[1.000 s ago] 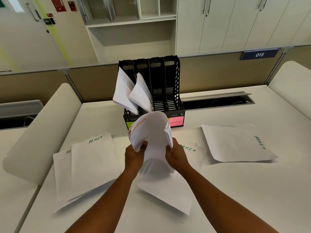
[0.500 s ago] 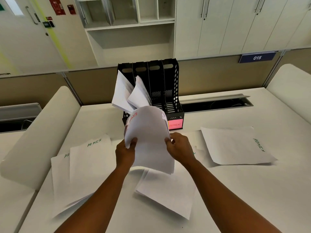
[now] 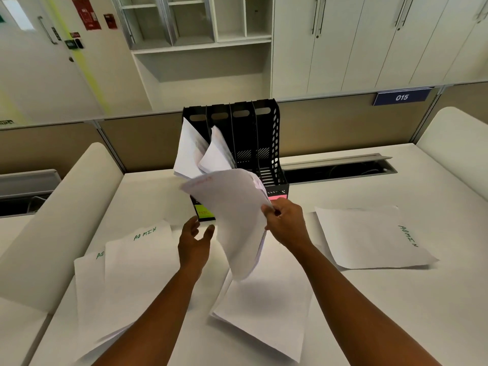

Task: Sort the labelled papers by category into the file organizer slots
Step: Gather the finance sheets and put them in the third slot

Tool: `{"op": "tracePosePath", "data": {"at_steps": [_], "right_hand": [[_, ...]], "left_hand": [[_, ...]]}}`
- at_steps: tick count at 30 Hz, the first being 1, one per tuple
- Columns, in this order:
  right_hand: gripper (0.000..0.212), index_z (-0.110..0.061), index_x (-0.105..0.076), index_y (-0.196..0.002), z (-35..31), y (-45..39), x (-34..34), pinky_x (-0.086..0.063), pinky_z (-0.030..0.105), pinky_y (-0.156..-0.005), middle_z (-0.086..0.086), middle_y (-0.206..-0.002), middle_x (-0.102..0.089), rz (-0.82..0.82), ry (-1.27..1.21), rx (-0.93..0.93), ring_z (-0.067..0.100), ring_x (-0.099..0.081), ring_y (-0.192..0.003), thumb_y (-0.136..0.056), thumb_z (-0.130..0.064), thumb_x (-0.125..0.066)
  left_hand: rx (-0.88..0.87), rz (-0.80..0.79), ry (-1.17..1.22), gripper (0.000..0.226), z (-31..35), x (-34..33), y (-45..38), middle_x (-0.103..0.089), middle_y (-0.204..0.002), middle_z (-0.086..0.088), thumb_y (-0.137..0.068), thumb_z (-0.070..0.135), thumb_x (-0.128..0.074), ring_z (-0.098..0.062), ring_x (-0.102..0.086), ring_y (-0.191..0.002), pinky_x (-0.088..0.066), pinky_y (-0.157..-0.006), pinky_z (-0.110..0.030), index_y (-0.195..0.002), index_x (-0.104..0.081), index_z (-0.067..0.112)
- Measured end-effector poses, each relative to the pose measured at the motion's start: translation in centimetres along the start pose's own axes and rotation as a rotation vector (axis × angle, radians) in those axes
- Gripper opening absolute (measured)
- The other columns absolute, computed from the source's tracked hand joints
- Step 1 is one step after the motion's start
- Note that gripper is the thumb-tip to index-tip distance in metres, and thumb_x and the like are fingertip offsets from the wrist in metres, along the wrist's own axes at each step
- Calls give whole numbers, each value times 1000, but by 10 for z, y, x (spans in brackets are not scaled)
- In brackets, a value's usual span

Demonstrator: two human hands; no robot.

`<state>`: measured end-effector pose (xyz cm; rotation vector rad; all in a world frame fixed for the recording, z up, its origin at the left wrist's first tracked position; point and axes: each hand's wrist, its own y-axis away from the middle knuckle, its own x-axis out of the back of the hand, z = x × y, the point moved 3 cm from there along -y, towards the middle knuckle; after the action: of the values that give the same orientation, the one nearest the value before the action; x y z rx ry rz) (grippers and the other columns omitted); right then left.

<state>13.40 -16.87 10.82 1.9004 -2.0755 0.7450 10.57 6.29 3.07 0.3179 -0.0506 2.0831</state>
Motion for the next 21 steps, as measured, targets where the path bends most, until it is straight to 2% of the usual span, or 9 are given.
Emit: {"op": "tracePosePath", "data": {"at_steps": [3,4,6,9,13,17,21], "right_hand": [[23,-2,-65,-79,-6,-7,11,-59,38,-61,11,-75,-63,105,-26,41,26,-63,-66,-92,-19,-59],[24,-2,-64,-76,-8,-11,14,-57,29,-59,9,-72,-61,147,-25,57,23,-61,-63,-92,-20,-59],[25,-5,-59,-69,-15,-17,22,-42,7,-55,5,-67,-56,252,-14,96,14,-53,-58,-91,-17,-61],[25,-4,-57,-67,-24,-27,32,-32,8,-52,7,-66,-53,379,-28,94,14,-45,-57,-90,-13,-61],[29,-7,-51,-61,-37,-39,42,-31,4,-52,5,-64,-49,515,-54,110,9,-40,-55,-88,-8,-59],[32,-17,-45,-61,-43,-54,44,-29,7,-52,7,-63,-46,544,-52,130,16,-39,-57,-89,-6,-55],[22,-1,-60,-71,-38,-70,33,-30,4,-50,12,-69,-51,524,-24,81,18,-43,-61,-91,-7,-54]], "left_hand": [[67,-72,-54,60,-15,-4,2,-53,-136,0,-85,28,-72,-16,-49,-124,-43,-101,-35,-139,-45,24],[80,-112,-95,60,-21,-6,4,-51,-139,-2,-85,28,-71,-18,-48,-127,-42,-100,-35,-139,-45,24],[70,-210,-204,57,-30,-12,9,-50,-142,-3,-86,27,-70,-19,-47,-129,-41,-100,-32,-139,-47,24],[19,-330,-408,60,-41,-21,17,-48,-144,-2,-86,34,-68,-20,-46,-131,-40,-102,-32,-140,-44,25],[-65,-452,-611,65,-50,-31,28,-42,-148,3,-86,45,-65,-18,-40,-135,-35,-108,-30,-143,-39,27],[-121,-521,-775,72,-60,-36,29,-26,-157,5,-86,53,-60,-15,-26,-144,-26,-115,-31,-147,-30,30],[-159,-591,-932,76,-68,-42,23,-6,-162,3,-89,58,-52,-17,-6,-149,-10,-121,-40,-152,-19,30]]}}
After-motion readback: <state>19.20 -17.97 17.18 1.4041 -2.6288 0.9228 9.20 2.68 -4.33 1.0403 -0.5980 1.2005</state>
